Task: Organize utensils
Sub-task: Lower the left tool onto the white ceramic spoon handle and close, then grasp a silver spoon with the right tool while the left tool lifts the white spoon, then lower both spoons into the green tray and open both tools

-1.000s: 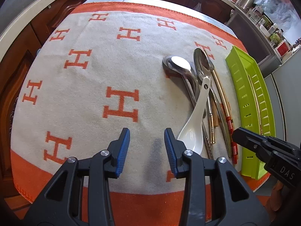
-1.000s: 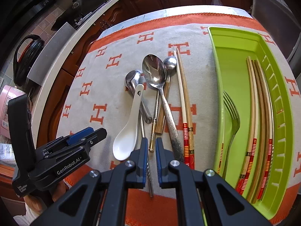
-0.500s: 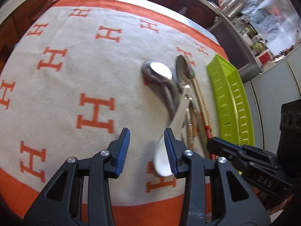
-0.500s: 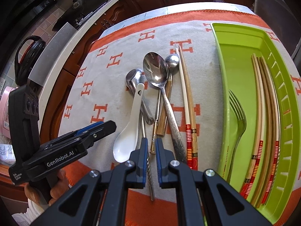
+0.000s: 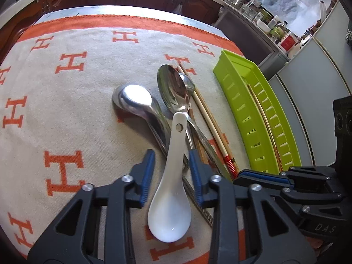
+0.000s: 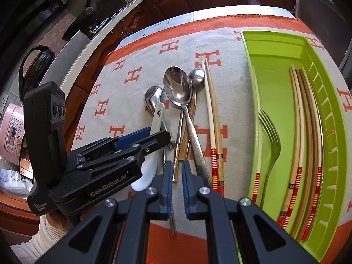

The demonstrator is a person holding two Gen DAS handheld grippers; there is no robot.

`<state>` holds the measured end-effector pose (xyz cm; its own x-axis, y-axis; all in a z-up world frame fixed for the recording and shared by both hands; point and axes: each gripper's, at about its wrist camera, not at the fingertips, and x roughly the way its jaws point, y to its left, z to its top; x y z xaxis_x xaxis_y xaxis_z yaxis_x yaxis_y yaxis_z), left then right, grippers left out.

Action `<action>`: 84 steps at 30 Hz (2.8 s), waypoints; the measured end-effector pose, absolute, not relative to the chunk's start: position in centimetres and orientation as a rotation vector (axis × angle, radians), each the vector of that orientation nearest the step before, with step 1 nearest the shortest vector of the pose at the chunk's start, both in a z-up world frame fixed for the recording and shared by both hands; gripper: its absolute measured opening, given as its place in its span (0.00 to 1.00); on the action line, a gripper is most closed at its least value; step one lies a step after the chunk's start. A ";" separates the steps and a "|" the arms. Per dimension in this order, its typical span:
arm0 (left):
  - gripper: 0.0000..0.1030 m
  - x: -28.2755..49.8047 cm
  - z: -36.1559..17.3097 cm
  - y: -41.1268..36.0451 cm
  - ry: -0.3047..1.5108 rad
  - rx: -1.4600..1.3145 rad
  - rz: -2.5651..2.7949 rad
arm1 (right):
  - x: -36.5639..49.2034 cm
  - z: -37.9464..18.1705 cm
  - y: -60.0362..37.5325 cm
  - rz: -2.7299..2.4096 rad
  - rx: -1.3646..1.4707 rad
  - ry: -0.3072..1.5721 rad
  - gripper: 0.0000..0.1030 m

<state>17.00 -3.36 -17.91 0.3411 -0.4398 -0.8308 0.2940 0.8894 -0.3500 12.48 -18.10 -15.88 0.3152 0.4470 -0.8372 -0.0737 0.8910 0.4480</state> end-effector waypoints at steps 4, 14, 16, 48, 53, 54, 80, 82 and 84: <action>0.13 16.8 -18.1 -3.5 1.120 -0.147 -0.485 | 12.5 -16.0 -18.2 0.348 0.361 1.209 0.08; 0.12 15.4 -17.7 -1.1 1.112 -0.211 -0.418 | 13.0 -15.6 -17.6 0.360 0.334 1.194 0.08; 0.11 14.9 -17.4 -0.3 1.110 -0.213 -0.402 | 13.5 -15.4 -17.0 0.379 0.315 1.179 0.08; 0.04 13.6 -15.6 7.2 1.069 -0.369 -0.396 | 20.4 -17.0 -9.8 0.483 0.084 1.130 0.24; 0.04 13.7 -15.8 7.6 1.067 -0.381 -0.392 | 20.2 -16.5 -8.8 0.511 0.057 1.108 0.19; 0.04 13.8 -15.8 7.7 1.067 -0.386 -0.392 | 20.2 -16.6 -8.7 0.514 0.052 1.108 0.16; 0.04 12.4 -10.8 3.5 1.002 -0.351 -0.511 | 15.6 -10.0 -17.8 0.505 0.305 0.957 0.02; 0.04 12.3 -10.0 2.2 1.000 -0.340 -0.536 | 15.2 -9.8 -19.8 0.469 0.317 0.947 0.02; 0.04 12.3 -9.3 0.5 1.002 -0.325 -0.568 | 14.9 -9.7 -22.0 0.418 0.323 0.939 0.02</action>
